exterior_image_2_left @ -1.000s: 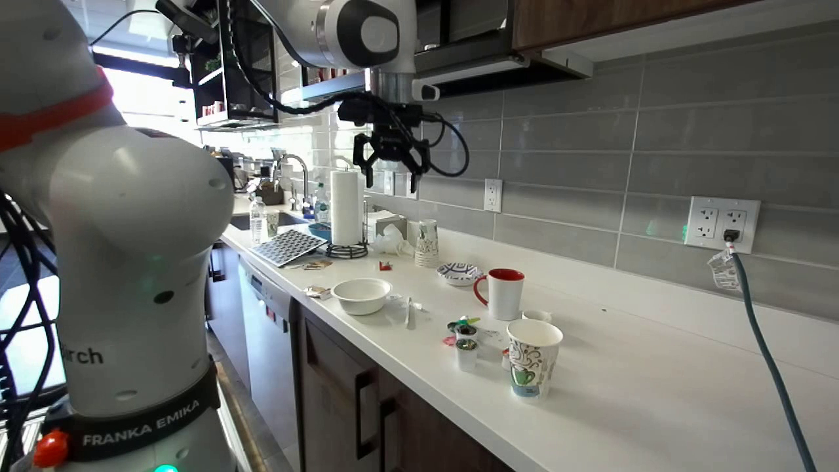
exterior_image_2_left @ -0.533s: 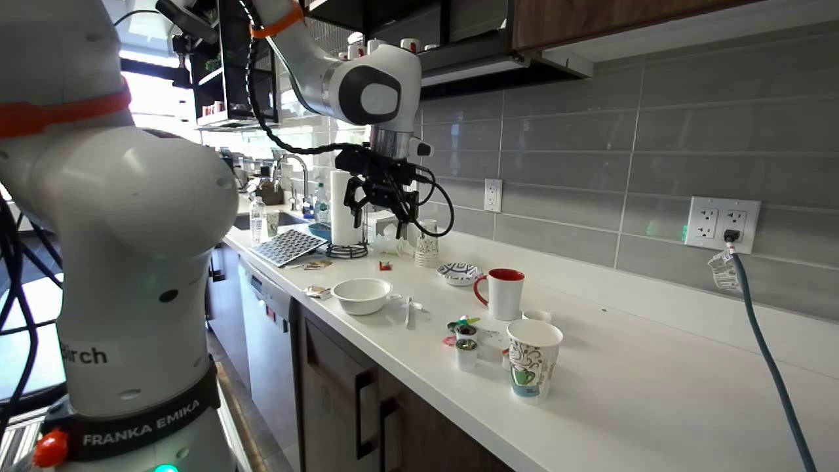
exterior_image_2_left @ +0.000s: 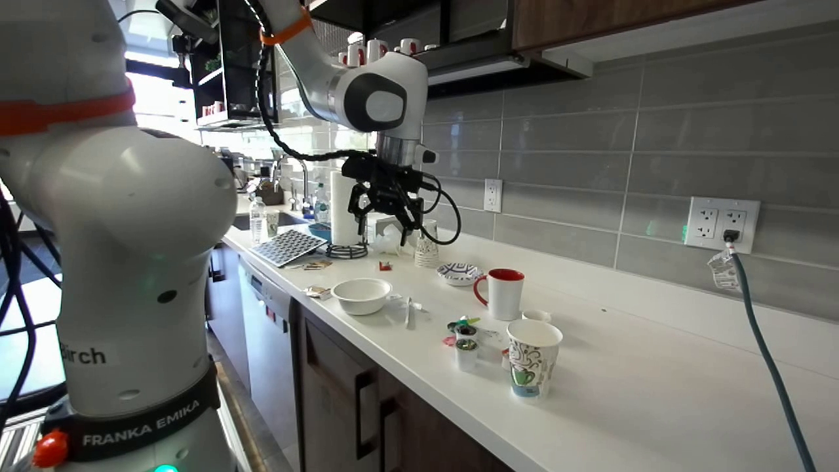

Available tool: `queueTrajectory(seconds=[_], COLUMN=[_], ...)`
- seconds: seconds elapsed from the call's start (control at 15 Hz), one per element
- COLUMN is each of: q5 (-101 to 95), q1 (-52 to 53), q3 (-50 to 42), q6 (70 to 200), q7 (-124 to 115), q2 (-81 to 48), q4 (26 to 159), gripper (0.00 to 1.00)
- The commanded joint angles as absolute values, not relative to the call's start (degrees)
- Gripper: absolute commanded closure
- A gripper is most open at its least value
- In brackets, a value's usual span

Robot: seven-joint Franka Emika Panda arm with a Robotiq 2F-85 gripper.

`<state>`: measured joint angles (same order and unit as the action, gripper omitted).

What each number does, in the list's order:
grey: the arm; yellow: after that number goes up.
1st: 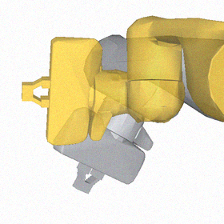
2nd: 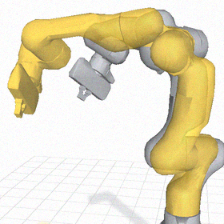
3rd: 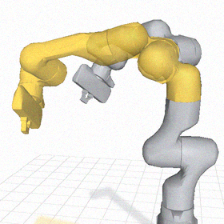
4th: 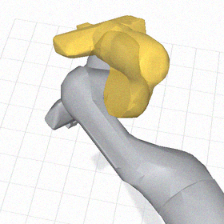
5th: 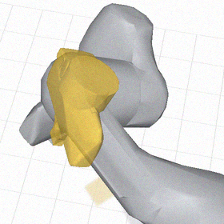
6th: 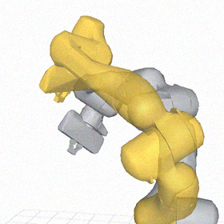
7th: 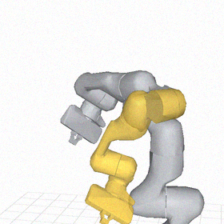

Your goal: Remove the wooden stirrer from the white packet.

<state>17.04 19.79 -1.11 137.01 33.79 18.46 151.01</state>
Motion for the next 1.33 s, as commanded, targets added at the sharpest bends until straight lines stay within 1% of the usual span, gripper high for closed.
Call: queueTrajectory(seconds=[0.0,0.27,0.4,0.47,0.53,0.67,0.93,1.27], q5=[18.2,23.5,29.2,35.2,39.6,48.9,62.9,69.3], q1=[19.6,21.1,22.3,23.7,26.8,29.4,29.4,27.6], q3=[-1.1,-1.4,-1.5,-1.9,-4.3,-6.3,-7.3,-8.3], q6=[146.4,159.0,162.8,164.1,164.0,161.8,159.7,152.7], q7=[43.4,53.0,58.3,62.6,65.8,72.9,87.4,98.7], q2=[13.6,9.1,7.0,6.2,5.9,5.3,0.8,-7.2], q4=[152.0,153.9,154.0,153.7,153.1,151.8,149.6,145.7], gripper=[0.0,0.0,0.0,0.0,0.0,0.0,0.0,0.0])
